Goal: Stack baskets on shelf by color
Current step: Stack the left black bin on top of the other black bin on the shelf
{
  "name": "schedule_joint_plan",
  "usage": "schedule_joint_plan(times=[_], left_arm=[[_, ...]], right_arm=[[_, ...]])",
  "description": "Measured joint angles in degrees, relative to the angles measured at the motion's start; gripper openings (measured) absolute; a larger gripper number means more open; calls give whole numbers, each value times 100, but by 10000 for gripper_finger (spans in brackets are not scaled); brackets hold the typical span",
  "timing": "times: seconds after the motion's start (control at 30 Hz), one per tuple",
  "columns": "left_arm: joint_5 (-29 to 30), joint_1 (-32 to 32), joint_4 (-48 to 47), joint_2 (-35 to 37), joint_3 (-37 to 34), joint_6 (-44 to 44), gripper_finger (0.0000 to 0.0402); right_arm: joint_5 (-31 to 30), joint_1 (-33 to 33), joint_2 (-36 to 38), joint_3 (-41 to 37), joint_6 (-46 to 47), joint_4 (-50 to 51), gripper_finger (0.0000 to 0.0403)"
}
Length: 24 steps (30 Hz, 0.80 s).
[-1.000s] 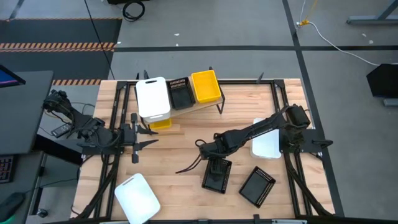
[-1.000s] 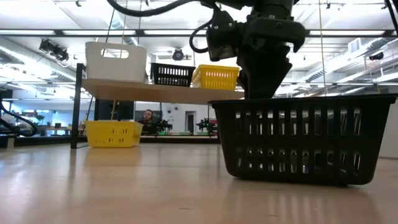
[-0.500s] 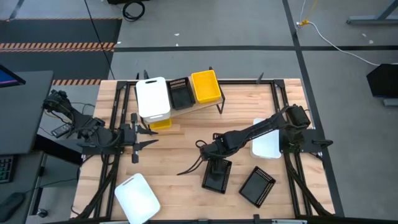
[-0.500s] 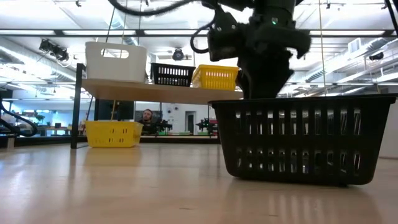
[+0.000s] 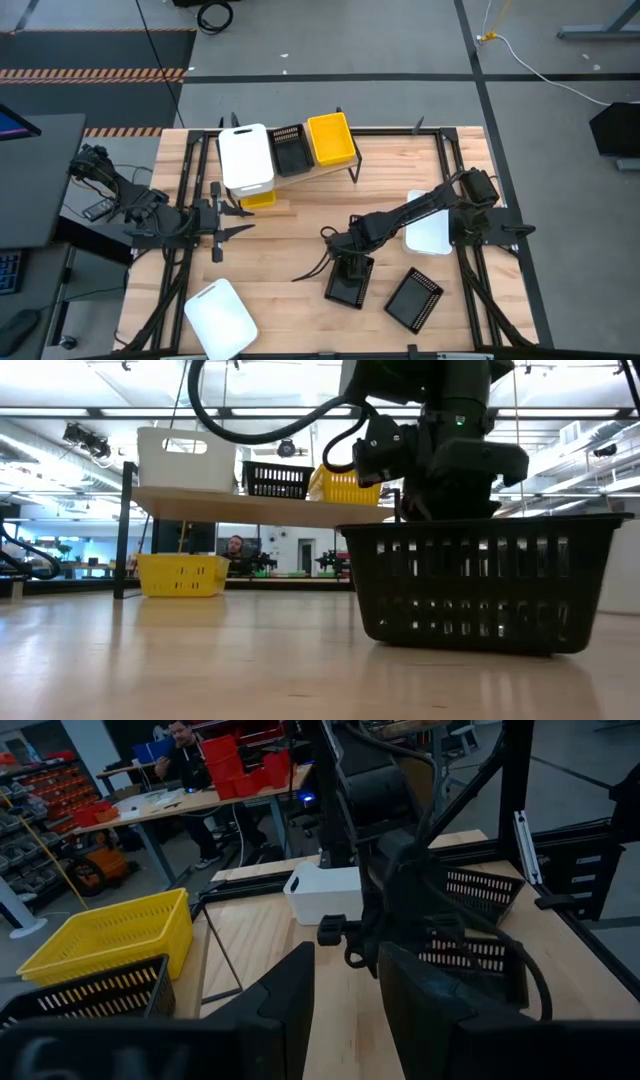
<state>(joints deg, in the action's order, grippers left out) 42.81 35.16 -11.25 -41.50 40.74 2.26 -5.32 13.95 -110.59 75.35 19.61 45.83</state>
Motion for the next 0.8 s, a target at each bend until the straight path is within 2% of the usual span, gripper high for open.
schedule_joint_plan(times=[0.1,0.23,0.3,0.5,0.7,0.8], left_arm=[[-1,2,0,0,0,0,121],[0,-1,0,0,-1,0,121],[-1,1,0,0,-1,0,121],[-1,2,-20,0,-1,2,121],[-1,2,-20,-2,-1,2,121],[-1,2,-20,-2,1,2,121]], right_arm=[[-613,-60,0,0,-192,11,200],[-1939,-173,0,0,-430,71,200],[-2179,-228,0,2,-489,89,200],[-1556,-272,0,326,-524,166,200],[-1359,-23,0,1092,-482,502,200],[-968,158,2,1409,-347,578,200]])
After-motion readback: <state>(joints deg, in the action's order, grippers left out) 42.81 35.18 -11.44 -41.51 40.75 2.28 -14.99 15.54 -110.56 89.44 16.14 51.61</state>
